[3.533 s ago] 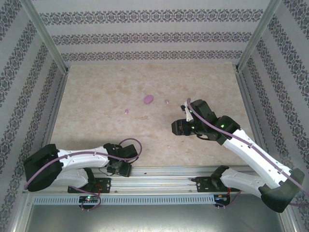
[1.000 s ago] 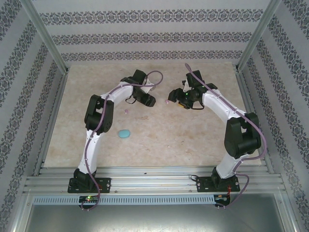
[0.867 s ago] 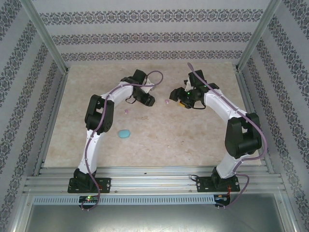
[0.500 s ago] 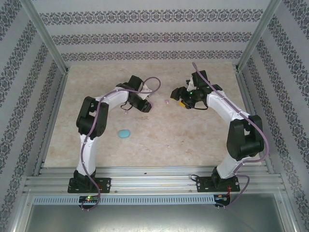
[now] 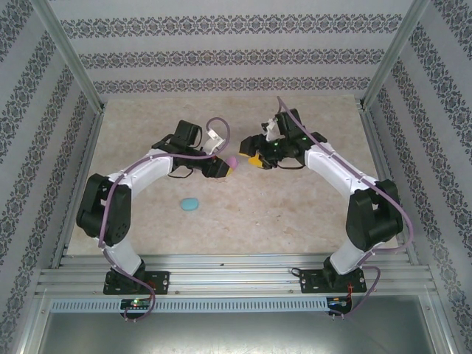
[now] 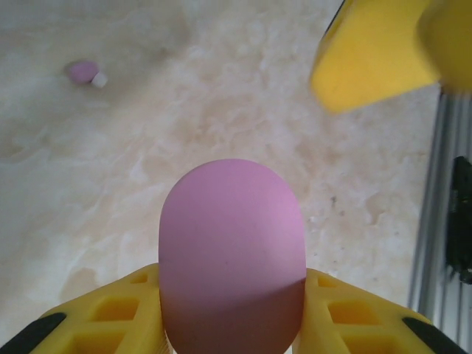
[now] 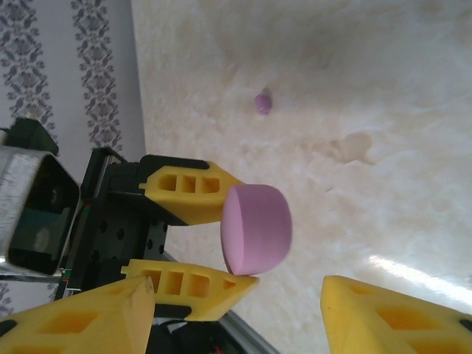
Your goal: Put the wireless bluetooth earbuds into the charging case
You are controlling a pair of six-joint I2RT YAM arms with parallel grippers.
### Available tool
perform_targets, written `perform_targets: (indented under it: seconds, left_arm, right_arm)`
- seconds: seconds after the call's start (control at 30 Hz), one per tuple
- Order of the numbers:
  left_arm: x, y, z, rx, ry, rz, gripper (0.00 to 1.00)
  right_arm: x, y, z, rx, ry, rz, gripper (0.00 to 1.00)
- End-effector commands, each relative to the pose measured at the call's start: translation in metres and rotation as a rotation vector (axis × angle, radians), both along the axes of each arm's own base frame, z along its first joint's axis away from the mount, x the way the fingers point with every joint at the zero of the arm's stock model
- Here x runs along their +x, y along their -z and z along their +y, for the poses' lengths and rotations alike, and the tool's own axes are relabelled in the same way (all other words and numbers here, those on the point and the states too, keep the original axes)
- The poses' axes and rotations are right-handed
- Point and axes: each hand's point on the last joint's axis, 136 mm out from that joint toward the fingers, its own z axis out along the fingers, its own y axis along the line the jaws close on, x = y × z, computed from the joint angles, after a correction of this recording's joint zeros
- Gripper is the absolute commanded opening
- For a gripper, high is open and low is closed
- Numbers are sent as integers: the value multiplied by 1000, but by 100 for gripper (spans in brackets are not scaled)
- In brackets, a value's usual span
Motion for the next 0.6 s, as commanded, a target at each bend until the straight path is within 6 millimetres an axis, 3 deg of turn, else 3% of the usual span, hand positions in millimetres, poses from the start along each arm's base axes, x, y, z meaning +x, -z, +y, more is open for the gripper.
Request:
perform_targets:
  seconds: [0.0, 0.17, 0.57]
  left_arm:
    - [-4, -35, -15, -133, 36, -40, 28]
    - [-2, -56, -21, -200, 43, -52, 28]
    - [-12, -70, -23, -249, 84, -62, 27]
  right_arm:
    - [-14, -14, 13, 52, -44, -7, 61]
    - [-20, -9, 19, 53, -55, 7, 60]
    - [-10, -9, 22, 91, -38, 26, 52]
